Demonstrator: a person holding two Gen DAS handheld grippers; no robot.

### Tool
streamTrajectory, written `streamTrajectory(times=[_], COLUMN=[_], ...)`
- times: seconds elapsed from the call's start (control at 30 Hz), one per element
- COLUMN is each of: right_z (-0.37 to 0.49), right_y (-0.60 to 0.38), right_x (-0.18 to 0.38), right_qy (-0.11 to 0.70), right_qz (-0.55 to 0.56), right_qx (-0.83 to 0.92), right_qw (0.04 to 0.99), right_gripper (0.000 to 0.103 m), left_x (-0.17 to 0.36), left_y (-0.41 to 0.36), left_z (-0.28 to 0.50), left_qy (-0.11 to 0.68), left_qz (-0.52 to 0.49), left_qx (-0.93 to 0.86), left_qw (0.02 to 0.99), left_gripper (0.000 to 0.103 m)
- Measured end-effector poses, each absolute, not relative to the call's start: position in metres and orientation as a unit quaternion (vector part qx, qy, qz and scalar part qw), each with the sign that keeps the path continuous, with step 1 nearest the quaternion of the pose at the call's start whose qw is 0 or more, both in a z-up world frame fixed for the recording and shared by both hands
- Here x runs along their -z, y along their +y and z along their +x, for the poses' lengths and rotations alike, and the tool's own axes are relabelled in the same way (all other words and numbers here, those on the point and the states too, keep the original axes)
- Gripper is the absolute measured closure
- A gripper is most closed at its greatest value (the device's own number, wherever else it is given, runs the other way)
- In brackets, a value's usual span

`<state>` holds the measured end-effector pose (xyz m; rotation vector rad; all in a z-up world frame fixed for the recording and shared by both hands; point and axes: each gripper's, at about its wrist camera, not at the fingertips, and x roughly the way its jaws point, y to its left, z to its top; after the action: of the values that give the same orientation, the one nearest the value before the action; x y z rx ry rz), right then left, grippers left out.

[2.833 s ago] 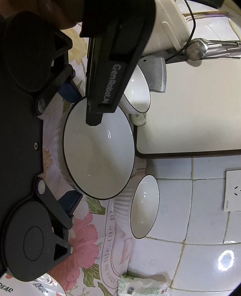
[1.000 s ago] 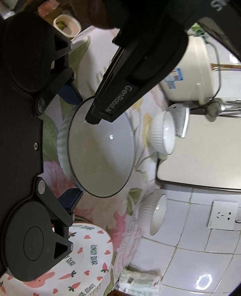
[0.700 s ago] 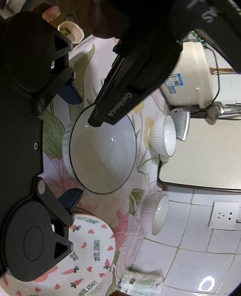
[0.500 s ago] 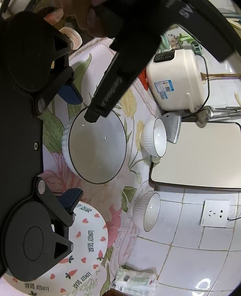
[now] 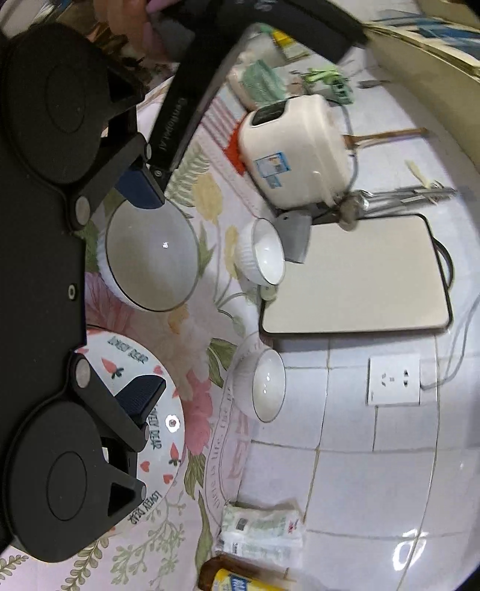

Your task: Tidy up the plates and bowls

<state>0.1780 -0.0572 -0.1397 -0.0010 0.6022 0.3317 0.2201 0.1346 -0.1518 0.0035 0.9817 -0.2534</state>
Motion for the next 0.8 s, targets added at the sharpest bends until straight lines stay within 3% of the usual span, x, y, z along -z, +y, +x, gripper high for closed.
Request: streamTrajectory(times=[0.23, 0.53, 0.8], right_z=[0.187, 0.226, 0.267], right_y=[-0.089, -0.141, -0.156], right_x=[0.110, 0.087, 0.085], right_qy=[0.294, 0.318, 0.323], right_qz=[0.037, 0.171, 0.168], right_qx=[-0.155, -0.168, -0.170], right_qw=[0.942, 0.917, 0.916], right_gripper=[0.005, 0.005, 0.007], left_x=[0.127, 0.100, 0.100], left_y=[0.123, 0.096, 0.093], left_z=[0.224, 0.244, 0.278], left_qy=[0.458, 0.437, 0.422], left_qz=[0.019, 0.020, 0.008], left_qx=[0.138, 0.153, 0.149], left_qw=[0.878, 0.886, 0.894], left_gripper=[0.054, 0.054, 0.052])
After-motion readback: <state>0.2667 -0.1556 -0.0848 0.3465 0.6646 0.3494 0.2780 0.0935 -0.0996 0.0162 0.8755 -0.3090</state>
